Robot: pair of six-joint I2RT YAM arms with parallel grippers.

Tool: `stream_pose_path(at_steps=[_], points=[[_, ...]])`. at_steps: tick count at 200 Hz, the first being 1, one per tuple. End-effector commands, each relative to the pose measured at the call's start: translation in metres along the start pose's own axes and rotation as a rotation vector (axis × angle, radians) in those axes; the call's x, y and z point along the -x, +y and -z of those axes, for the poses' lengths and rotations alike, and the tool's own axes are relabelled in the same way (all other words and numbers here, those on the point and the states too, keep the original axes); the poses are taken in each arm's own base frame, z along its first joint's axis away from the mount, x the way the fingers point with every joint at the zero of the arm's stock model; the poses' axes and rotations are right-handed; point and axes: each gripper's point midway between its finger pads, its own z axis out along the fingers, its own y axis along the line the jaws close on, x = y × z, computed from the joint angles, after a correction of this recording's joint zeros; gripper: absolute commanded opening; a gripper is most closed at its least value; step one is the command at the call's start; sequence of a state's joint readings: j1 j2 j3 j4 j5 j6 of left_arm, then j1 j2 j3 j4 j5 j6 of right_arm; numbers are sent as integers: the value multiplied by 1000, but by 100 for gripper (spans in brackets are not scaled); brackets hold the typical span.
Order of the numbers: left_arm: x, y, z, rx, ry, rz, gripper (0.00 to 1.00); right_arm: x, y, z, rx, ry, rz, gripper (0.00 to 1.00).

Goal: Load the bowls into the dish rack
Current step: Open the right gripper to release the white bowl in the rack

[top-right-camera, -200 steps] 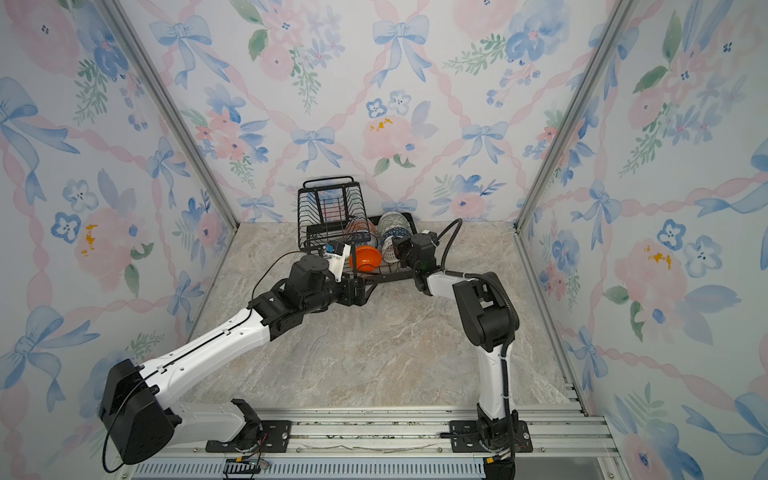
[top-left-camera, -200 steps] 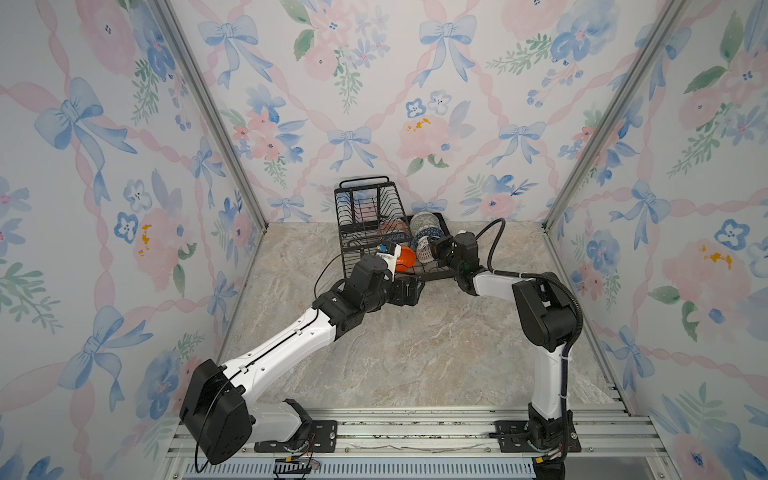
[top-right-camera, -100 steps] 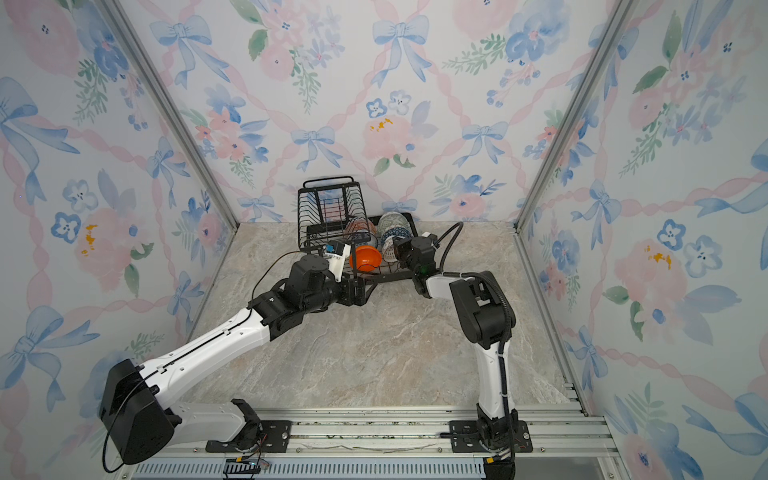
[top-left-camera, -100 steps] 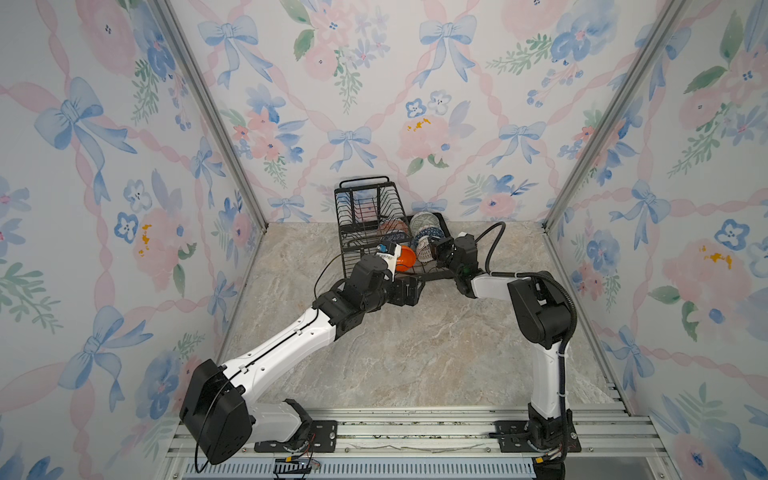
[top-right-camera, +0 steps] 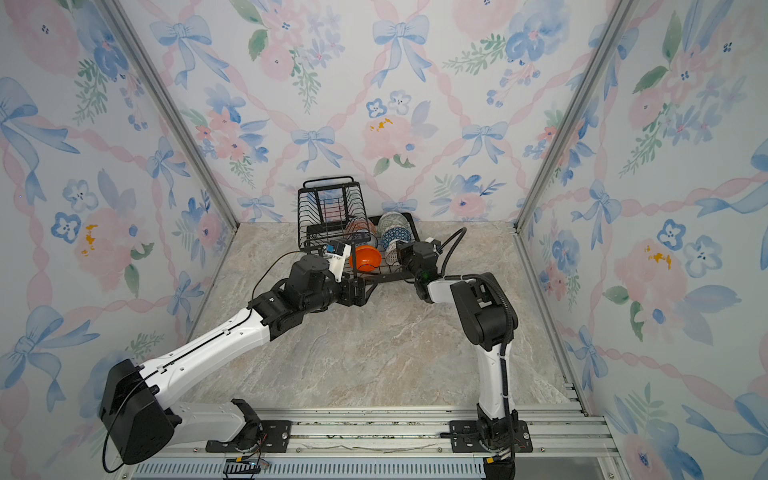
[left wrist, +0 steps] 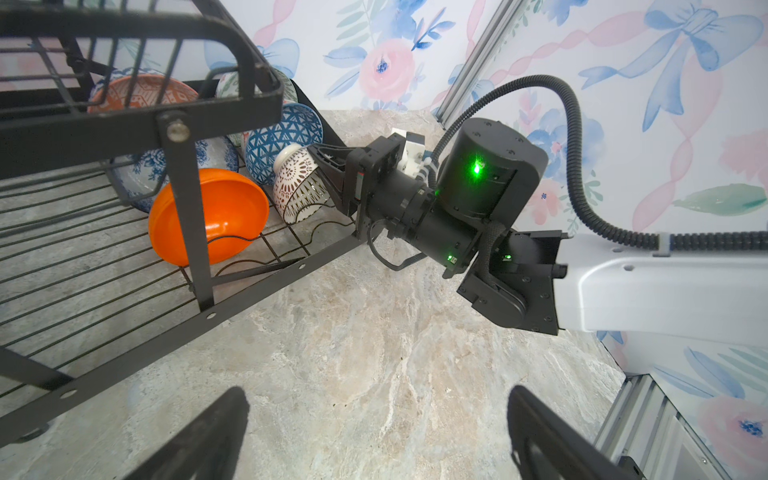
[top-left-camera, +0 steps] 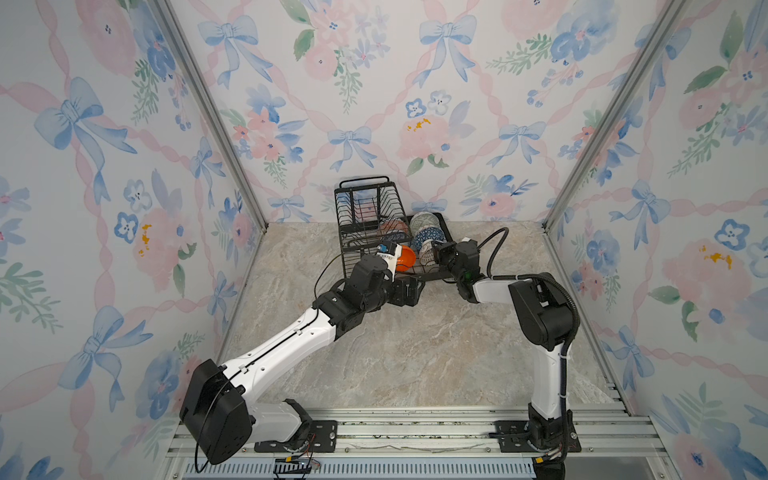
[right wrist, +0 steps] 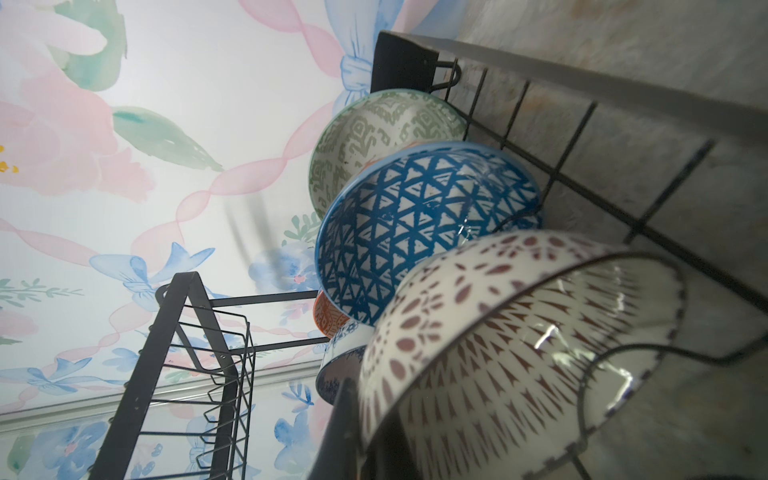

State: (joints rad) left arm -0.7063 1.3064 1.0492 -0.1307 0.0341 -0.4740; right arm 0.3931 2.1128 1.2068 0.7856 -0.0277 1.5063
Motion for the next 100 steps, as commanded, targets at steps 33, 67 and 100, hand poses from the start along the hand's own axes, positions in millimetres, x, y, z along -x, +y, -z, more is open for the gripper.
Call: stream_pose_path(at_steps=[33,67,100], points=[[2,2,4,8,2,-29,98,-8,0,5,-71,23,-7,25],[3,6,8,20,-8,-31,98,-9,8,7,-78,28,10,26],[4,8,8,23,-10,-27,98,-7,15,12,-87,28,21,30]])
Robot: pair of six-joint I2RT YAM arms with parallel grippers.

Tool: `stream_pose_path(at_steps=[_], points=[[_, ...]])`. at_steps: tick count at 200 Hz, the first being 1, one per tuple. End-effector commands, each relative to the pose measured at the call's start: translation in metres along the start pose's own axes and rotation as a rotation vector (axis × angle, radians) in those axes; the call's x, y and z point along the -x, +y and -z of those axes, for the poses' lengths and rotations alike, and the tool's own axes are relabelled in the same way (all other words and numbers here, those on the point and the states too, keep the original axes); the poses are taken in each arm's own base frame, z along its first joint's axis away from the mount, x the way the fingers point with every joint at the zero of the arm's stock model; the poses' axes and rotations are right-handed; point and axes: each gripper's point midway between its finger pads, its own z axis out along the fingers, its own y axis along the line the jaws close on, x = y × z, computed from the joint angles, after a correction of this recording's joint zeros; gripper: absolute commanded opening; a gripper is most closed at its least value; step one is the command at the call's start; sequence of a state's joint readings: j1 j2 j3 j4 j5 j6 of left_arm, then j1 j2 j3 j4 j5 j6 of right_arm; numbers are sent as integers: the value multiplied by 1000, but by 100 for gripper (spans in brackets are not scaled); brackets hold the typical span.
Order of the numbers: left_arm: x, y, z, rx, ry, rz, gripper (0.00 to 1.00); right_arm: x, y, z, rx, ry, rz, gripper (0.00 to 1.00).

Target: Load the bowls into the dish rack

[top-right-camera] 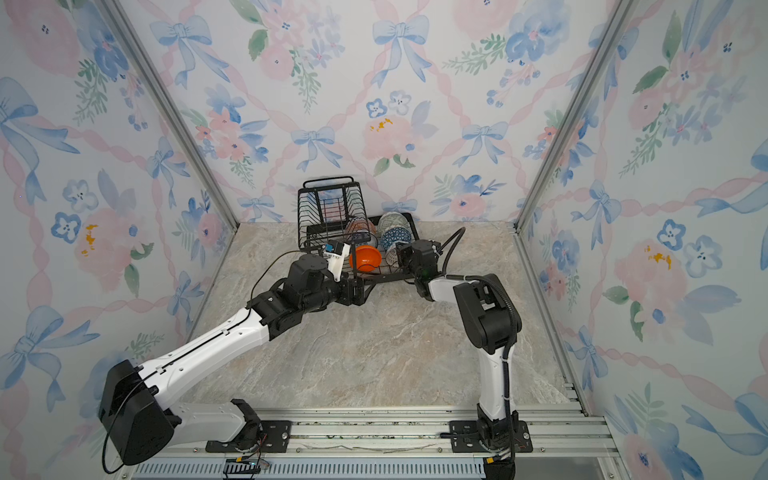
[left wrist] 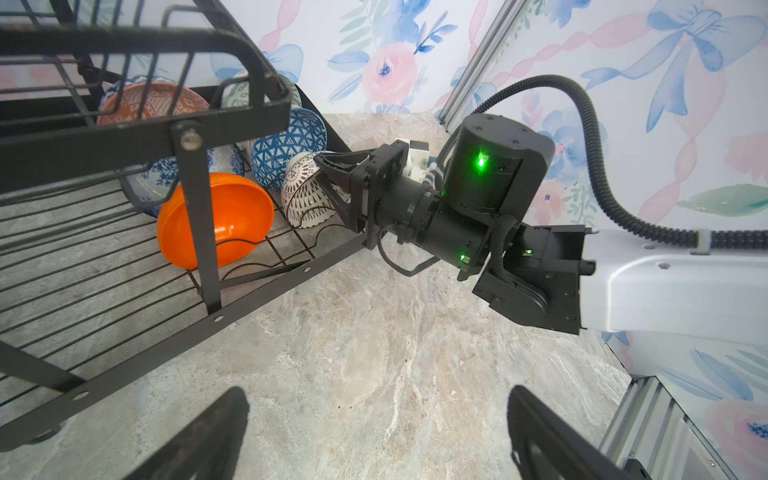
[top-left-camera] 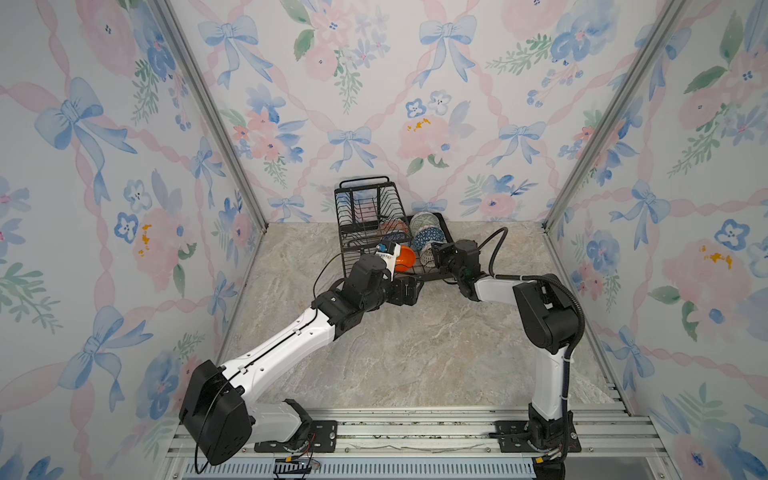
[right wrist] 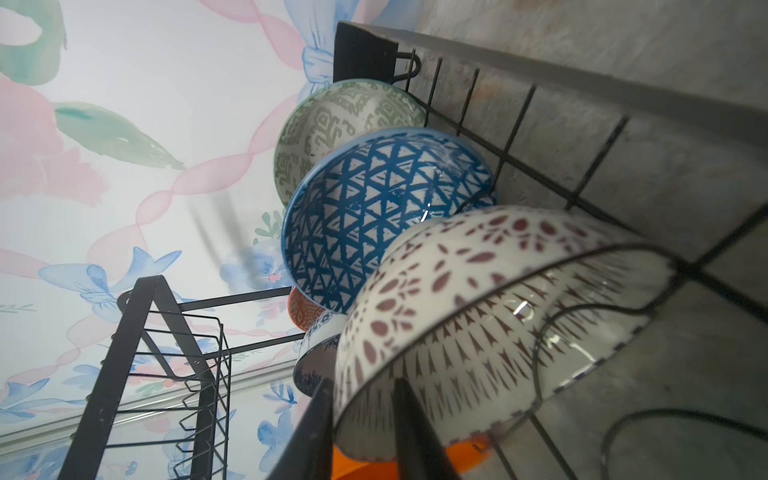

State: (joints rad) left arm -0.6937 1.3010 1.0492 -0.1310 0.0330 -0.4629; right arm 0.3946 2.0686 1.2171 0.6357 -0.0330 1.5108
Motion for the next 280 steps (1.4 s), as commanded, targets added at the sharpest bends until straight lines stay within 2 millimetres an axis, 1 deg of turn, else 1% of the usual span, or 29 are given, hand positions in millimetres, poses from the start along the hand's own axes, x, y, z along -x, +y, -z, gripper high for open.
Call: stream_pose_path(at_steps=[1,57,88,108,125,139,141,142,153,157,160,165,171,178,185,191,193,195,196,198,201,217,233,239,249,258,268,280], points=[[0,4,6,14,0,-21,98,-5,22,7,8,14,30,31],[1,6,5,27,-4,-25,98,0,34,16,-11,26,54,37],[6,9,8,50,-26,-39,98,3,45,26,-22,42,83,45],[10,16,15,81,-49,-58,98,6,50,34,-34,54,110,50],[14,25,24,128,-81,-83,98,10,53,42,-45,59,132,62],[19,35,35,177,-122,-111,98,15,56,52,-55,58,160,70],[17,37,36,188,-123,-116,98,16,56,53,-58,59,166,72],[20,37,38,188,-133,-118,98,17,56,54,-59,60,169,73],[21,47,49,234,-168,-147,98,22,59,64,-76,60,208,80],[21,51,53,251,-183,-162,98,24,60,68,-84,61,224,85],[24,53,56,258,-200,-171,98,26,60,71,-92,60,238,87],[23,59,61,284,-221,-187,98,30,62,77,-105,59,261,89],[25,67,70,318,-255,-203,98,34,63,83,-124,61,288,94],[27,78,79,366,-295,-212,98,40,62,92,-152,61,318,98],[29,94,91,435,-334,-203,98,47,61,100,-177,59,346,100],[34,107,102,486,-374,-189,98,54,59,108,-201,53,365,98],[25,115,101,506,-362,-188,98,57,57,110,-212,49,374,97],[24,121,104,525,-366,-183,98,59,52,111,-231,51,376,97],[23,124,105,533,-368,-181,98,61,51,112,-237,49,380,97],[23,129,108,549,-375,-175,98,65,58,120,-233,38,389,97],[21,138,111,576,-381,-165,98,70,58,125,-245,28,401,97],[16,183,133,717,-417,-115,98,98,52,155,-341,-34,468,97],[8,224,153,846,-451,-83,98,124,53,187,-415,-134,569,97],[6,236,161,892,-466,-77,98,132,52,198,-439,-173,613,97],[-4,258,170,967,-475,-63,98,146,53,215,-468,-246,680,97],[-12,275,176,1019,-471,-41,98,158,49,230,-501,-318,713,97],[-26,292,177,1063,-443,-20,98,174,43,248,-556,-420,717,97],[-40,302,175,1102,-429,-17,98,191,34,269,-624,-544,707,97]])
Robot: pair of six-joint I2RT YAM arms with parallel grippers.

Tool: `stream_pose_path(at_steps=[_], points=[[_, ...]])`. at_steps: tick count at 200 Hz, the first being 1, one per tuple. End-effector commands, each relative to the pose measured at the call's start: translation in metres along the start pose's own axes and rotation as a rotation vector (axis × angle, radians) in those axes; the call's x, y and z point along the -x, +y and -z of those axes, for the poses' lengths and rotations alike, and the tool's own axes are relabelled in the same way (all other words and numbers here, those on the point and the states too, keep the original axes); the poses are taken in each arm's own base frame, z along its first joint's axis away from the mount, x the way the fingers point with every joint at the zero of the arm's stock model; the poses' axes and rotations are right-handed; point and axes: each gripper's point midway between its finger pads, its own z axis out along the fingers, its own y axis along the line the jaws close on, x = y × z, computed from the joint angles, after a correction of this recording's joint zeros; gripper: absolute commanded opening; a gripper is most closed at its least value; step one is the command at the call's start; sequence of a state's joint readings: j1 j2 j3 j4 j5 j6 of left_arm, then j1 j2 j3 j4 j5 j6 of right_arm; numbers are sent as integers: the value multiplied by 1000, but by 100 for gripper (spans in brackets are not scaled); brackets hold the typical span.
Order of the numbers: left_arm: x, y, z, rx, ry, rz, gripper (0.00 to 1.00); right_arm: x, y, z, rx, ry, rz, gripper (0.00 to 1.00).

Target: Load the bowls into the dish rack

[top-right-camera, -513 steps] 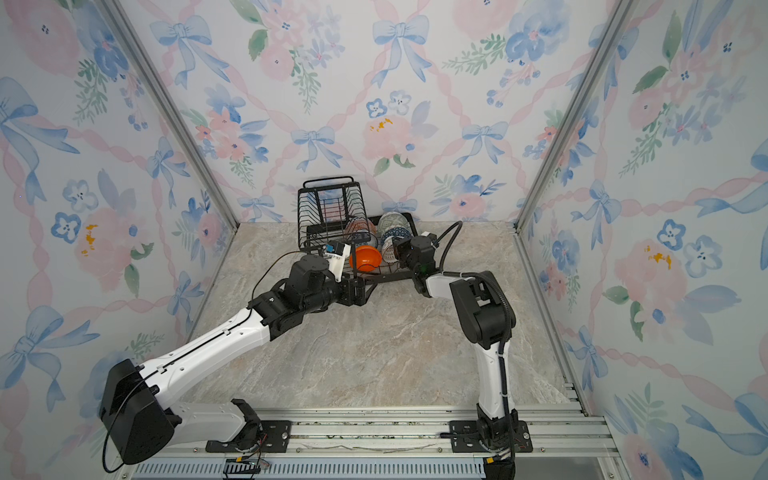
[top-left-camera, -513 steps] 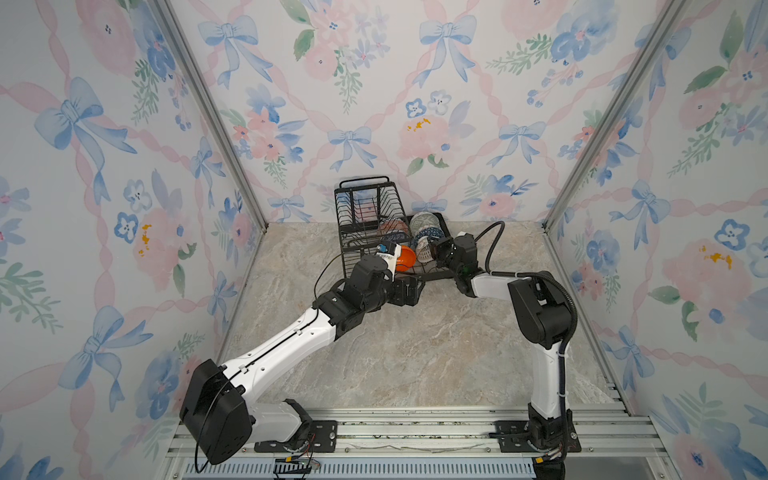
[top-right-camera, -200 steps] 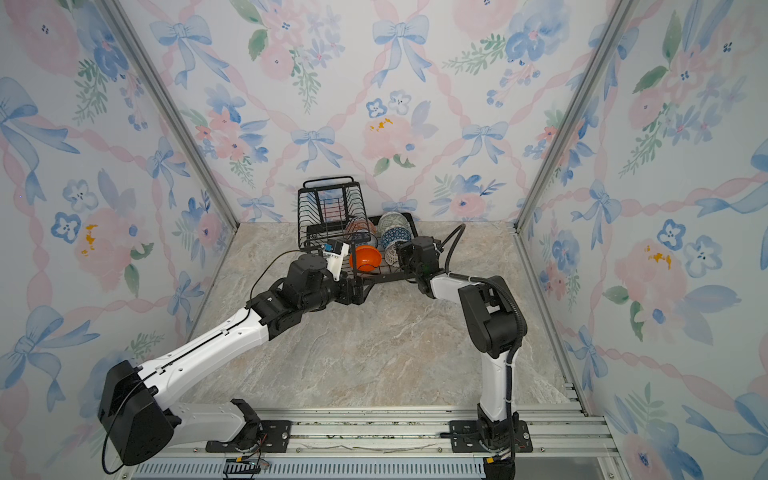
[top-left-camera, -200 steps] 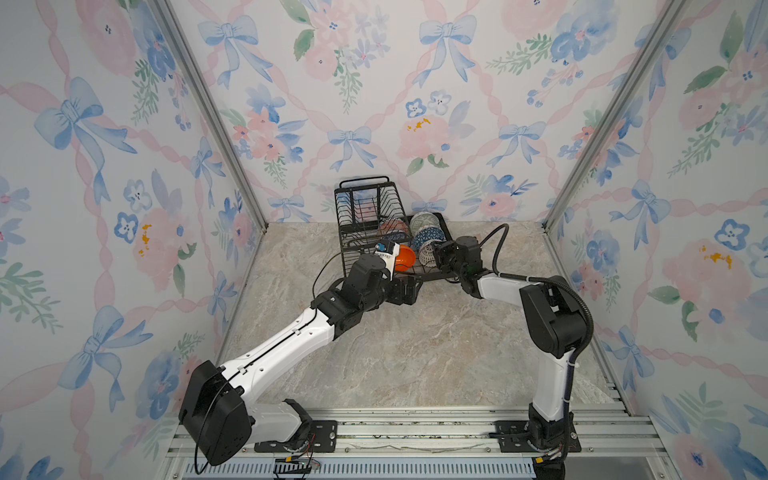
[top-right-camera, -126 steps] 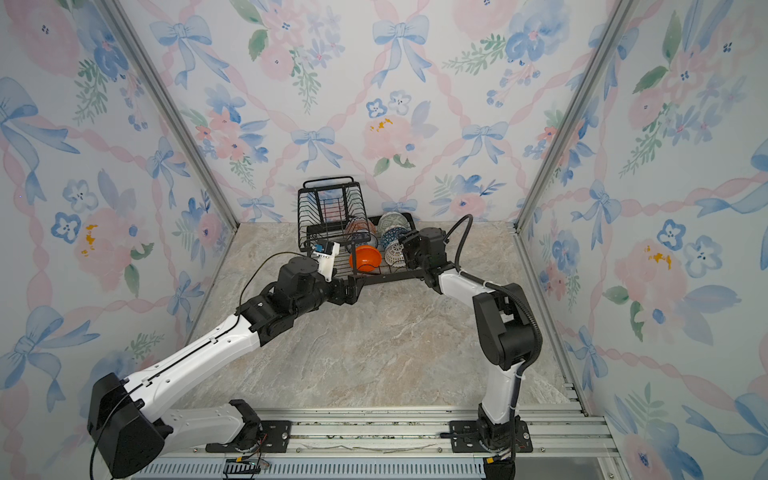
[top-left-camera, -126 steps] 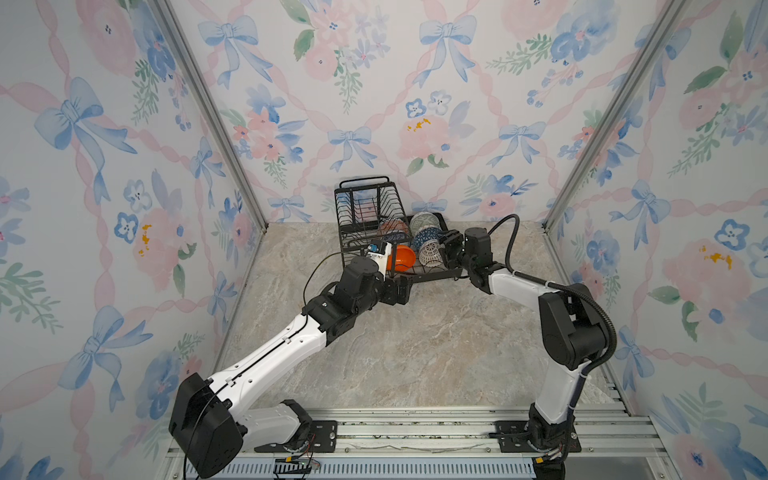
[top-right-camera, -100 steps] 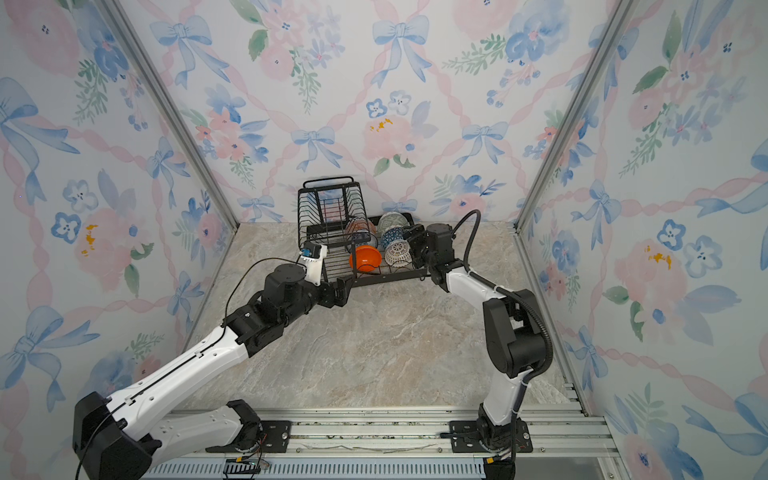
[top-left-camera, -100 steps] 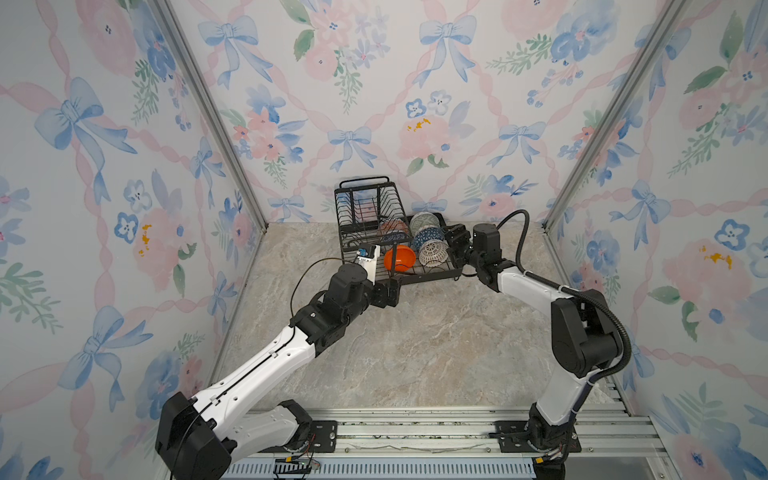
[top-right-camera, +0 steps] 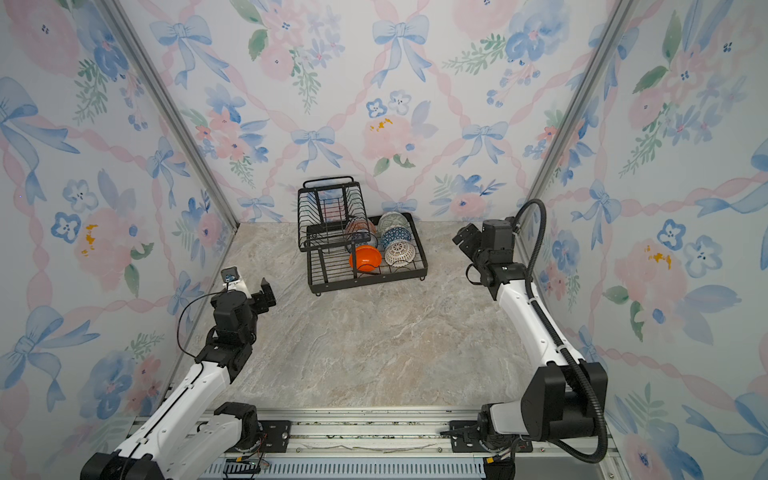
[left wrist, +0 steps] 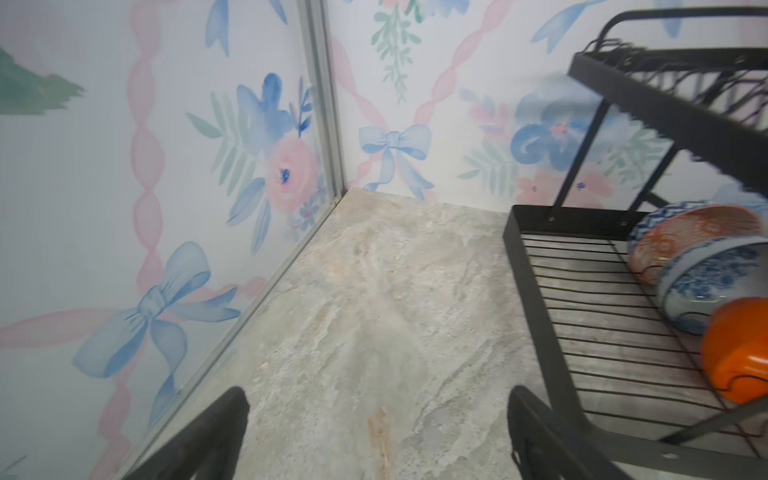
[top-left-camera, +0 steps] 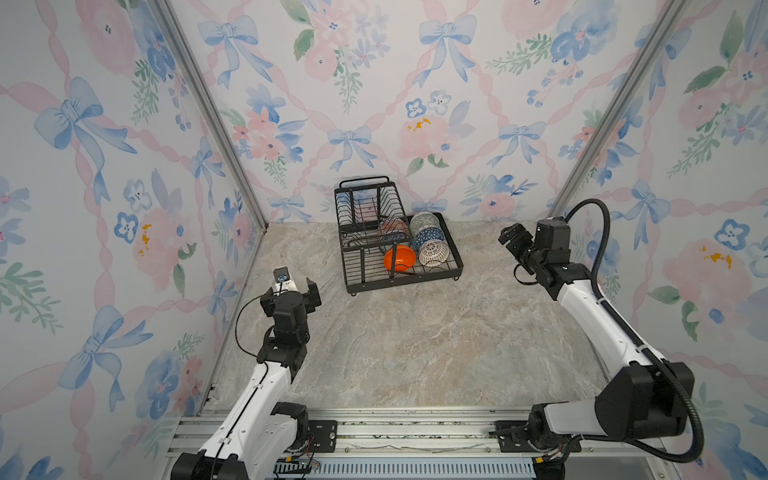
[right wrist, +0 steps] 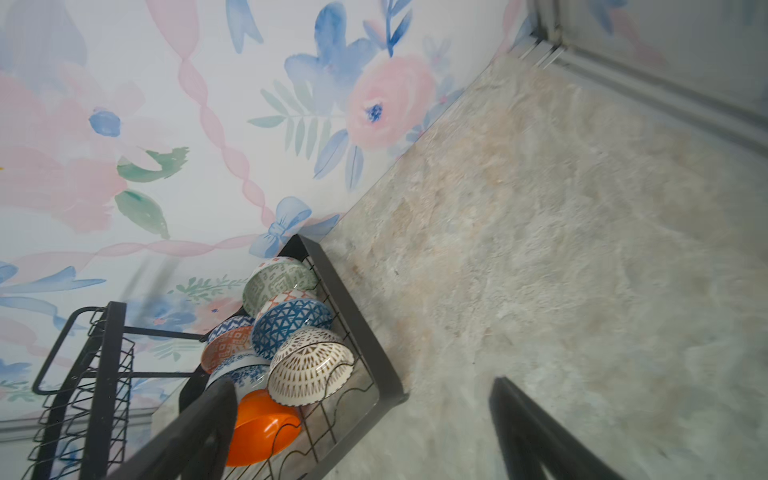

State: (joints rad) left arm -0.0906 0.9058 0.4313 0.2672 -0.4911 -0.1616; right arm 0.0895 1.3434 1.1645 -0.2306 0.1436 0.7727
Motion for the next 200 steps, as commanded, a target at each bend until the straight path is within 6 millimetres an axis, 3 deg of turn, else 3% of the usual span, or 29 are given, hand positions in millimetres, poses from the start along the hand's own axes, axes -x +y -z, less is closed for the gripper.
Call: stream_pose_path(at_steps=[1,37,70,106,120,154,200], points=[[-8,18,-10,87,-44,-2,98,14,-66,14,-283,-149,112,97],[-44,10,-23,50,-20,64,98,17,-104,18,-442,-197,381,97],[-72,11,-36,77,7,29,98,-5,-126,-1,-468,-125,519,97],[-68,-2,-46,29,-3,25,98,-39,-146,-25,-443,-82,549,97],[-68,-3,-49,30,3,17,98,-43,-149,-31,-442,-85,564,97],[-69,-32,-53,-122,19,-40,98,-48,-149,-41,-408,-116,604,97],[-73,-30,-66,-83,63,-54,98,-62,-154,-49,-346,-147,598,97]])
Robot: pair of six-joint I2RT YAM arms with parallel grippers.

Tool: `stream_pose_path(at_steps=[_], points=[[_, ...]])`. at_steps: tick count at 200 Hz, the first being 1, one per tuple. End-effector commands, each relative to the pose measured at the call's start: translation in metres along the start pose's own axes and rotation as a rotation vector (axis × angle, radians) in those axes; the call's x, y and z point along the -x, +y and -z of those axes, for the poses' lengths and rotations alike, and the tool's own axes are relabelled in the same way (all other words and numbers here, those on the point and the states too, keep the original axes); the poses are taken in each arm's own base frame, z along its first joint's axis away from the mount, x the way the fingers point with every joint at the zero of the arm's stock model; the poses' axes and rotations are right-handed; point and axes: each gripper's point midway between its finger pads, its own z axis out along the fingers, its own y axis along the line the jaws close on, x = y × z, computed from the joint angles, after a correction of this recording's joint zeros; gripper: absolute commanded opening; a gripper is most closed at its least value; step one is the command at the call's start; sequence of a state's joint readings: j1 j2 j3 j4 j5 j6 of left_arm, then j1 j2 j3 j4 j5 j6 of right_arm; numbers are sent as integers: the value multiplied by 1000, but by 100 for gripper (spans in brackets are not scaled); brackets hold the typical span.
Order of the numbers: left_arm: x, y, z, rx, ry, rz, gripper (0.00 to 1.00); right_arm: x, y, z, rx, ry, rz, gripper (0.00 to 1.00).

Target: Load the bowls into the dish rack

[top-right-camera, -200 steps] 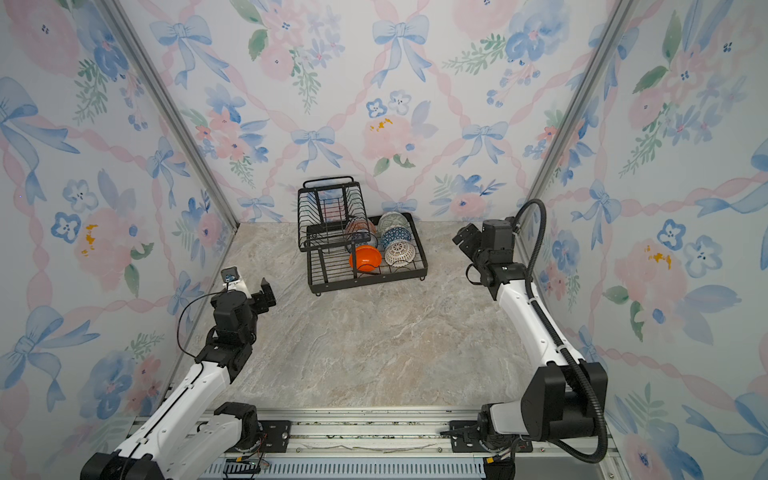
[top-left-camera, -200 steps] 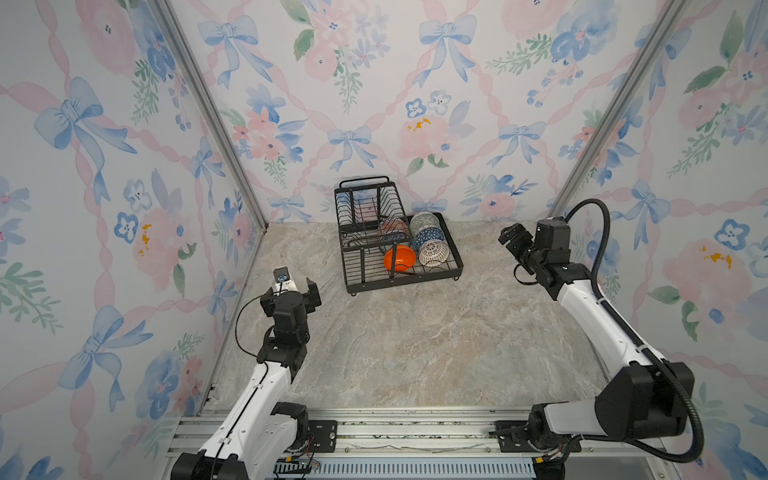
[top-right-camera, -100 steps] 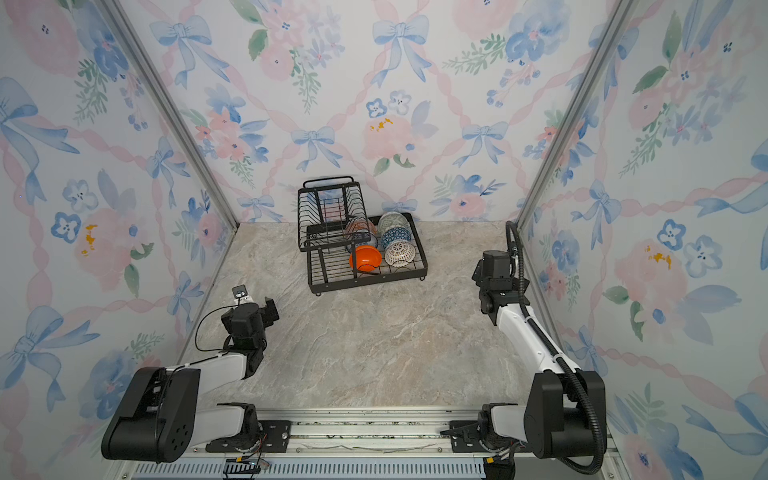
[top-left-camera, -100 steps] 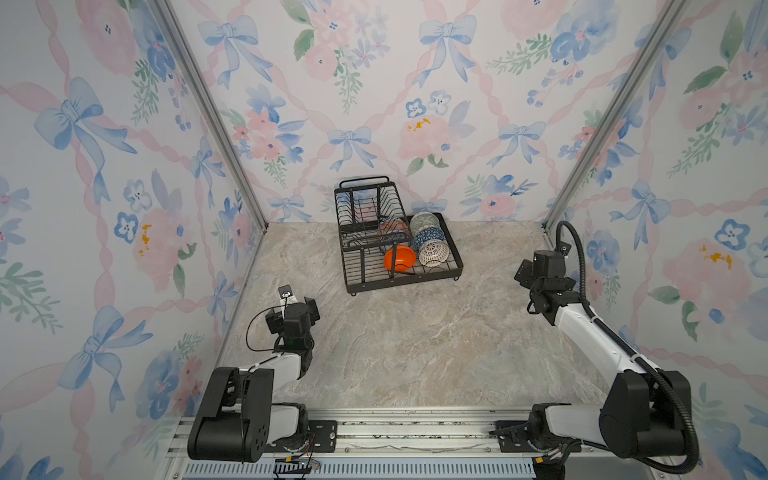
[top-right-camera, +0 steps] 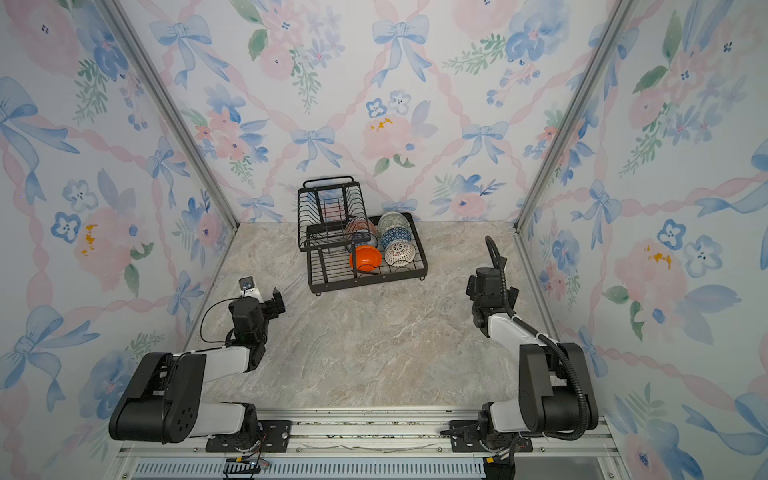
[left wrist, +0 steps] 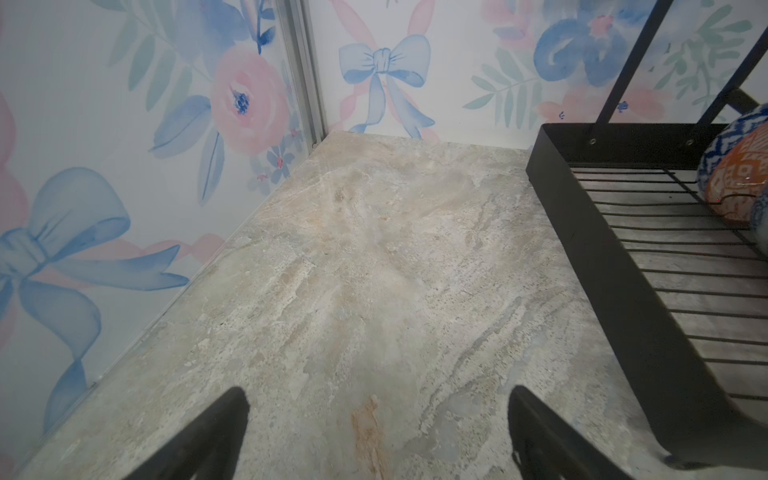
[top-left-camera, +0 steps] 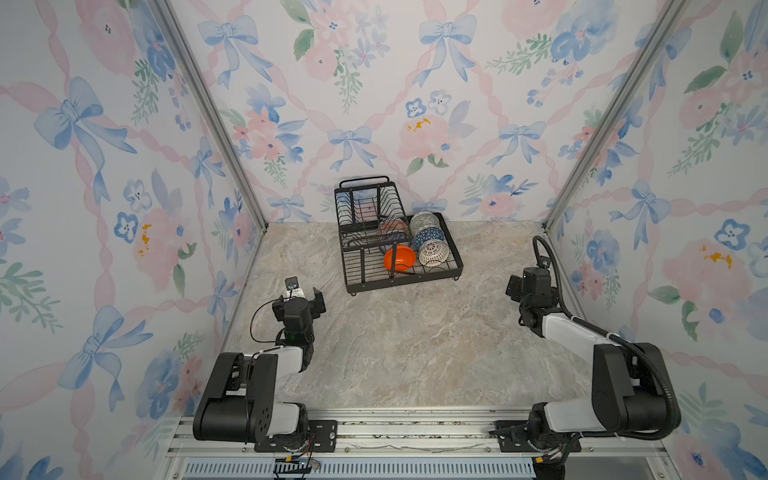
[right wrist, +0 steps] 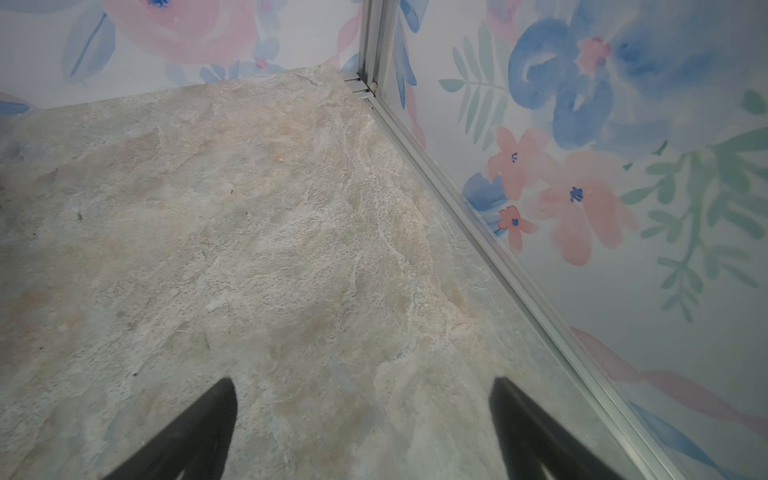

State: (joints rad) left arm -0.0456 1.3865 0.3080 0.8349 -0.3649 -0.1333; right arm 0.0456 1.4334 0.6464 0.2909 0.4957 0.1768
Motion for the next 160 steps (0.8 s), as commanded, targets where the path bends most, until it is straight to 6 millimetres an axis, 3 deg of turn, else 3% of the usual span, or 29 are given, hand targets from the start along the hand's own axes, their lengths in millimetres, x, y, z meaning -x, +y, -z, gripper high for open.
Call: stream_pose_path(at_steps=[1,51,94,111,121,140,160], points=[[4,-4,-12,-4,19,-24,98,1,4,-5,32,-59,-9,97],[3,-14,-29,-53,24,-11,98,-8,13,-1,107,-123,-14,97],[3,-15,-20,-71,-3,-11,98,-12,25,11,208,-191,1,97],[5,-14,-17,-74,-22,-8,98,-29,37,16,307,-240,21,97],[5,-17,-13,-97,-39,-12,98,-20,37,21,319,-335,-4,97],[-2,-32,-5,-204,-64,-41,98,-26,34,16,294,-248,9,97],[-3,-34,1,-235,-114,-43,98,-25,56,9,356,-191,85,97]])
